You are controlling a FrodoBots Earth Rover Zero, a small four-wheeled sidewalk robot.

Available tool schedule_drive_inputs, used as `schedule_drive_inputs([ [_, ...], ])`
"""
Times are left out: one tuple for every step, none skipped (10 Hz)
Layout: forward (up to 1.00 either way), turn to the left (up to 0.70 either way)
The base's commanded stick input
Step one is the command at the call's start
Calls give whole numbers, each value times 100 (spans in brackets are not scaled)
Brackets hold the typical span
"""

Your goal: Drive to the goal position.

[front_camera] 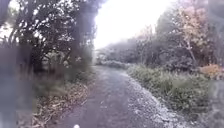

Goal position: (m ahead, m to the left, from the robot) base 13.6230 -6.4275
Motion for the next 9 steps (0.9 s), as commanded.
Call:
schedule_drive_inputs([
  [70,-14],
  [70,-14],
  [70,-14],
  [70,-14],
  [70,-14],
  [70,-14],
  [70,-14],
  [70,-14],
  [70,-13],
])
